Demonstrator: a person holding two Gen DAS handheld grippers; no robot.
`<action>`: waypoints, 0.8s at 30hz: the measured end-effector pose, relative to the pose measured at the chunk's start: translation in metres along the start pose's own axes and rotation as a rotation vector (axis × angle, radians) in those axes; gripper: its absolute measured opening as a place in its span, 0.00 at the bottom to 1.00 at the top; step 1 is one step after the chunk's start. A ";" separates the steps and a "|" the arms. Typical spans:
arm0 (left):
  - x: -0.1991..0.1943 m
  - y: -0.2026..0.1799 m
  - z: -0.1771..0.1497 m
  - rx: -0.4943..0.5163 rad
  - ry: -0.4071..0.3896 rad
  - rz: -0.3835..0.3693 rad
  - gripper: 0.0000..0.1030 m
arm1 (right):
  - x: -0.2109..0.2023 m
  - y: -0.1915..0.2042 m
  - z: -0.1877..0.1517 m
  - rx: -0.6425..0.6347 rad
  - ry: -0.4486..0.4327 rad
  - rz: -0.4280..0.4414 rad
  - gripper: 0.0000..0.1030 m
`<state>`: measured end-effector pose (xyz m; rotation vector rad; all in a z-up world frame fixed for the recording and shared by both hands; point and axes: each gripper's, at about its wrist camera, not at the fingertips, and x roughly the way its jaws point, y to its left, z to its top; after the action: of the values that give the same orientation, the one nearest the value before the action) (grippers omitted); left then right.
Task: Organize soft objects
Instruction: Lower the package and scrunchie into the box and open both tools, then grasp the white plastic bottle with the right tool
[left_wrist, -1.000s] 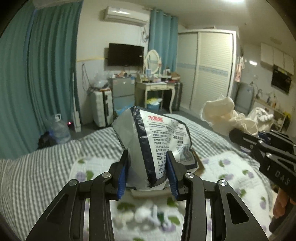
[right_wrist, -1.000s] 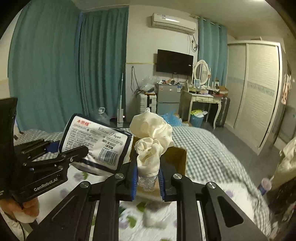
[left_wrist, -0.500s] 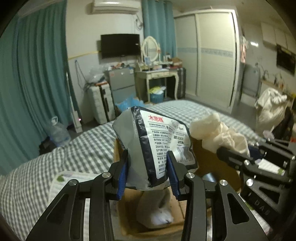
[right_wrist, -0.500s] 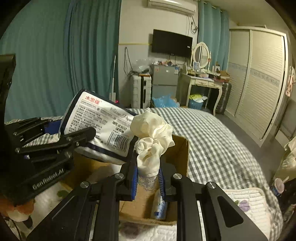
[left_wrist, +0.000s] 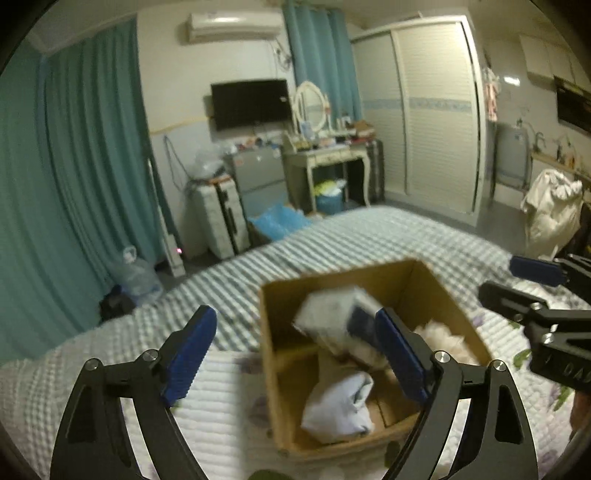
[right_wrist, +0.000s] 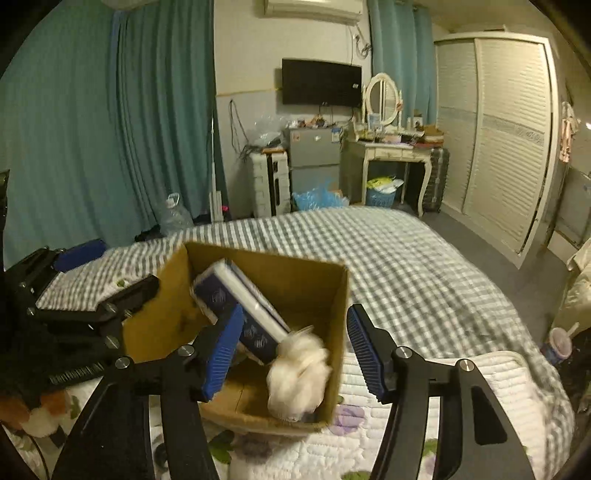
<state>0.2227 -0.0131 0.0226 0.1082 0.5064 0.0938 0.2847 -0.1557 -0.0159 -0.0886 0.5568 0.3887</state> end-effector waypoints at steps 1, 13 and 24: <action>-0.014 0.005 0.005 -0.008 -0.013 0.000 0.86 | -0.015 -0.001 0.004 0.005 -0.017 -0.002 0.57; -0.219 0.038 0.034 -0.087 -0.284 -0.008 0.91 | -0.218 0.034 0.039 -0.017 -0.209 -0.016 0.89; -0.267 0.028 -0.016 -0.088 -0.313 0.063 0.91 | -0.283 0.058 0.008 -0.033 -0.259 0.042 1.00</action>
<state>-0.0197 -0.0152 0.1397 0.0515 0.1859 0.1573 0.0463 -0.1960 0.1420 -0.0575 0.2969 0.4430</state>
